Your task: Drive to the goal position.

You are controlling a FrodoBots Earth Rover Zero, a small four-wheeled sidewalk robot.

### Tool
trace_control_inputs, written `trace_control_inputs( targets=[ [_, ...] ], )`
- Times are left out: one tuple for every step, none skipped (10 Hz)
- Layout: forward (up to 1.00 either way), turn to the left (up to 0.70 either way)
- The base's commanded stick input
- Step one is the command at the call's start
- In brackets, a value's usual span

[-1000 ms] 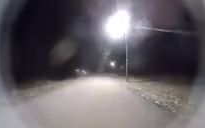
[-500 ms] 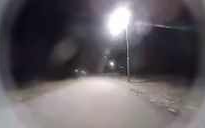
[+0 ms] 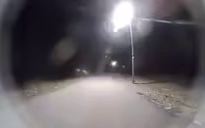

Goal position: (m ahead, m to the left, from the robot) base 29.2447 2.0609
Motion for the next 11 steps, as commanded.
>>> trace_control_inputs(
  targets=[
    [1.0, 0.0],
    [1.0, 0.0],
    [1.0, 0.07],
    [1.0, 0.37],
    [1.0, 0.4],
    [1.0, 0.28],
    [1.0, 0.03],
    [1.0, 0.0],
    [1.0, 0.0],
    [1.0, 0.0],
    [1.0, 0.0]
  ],
)
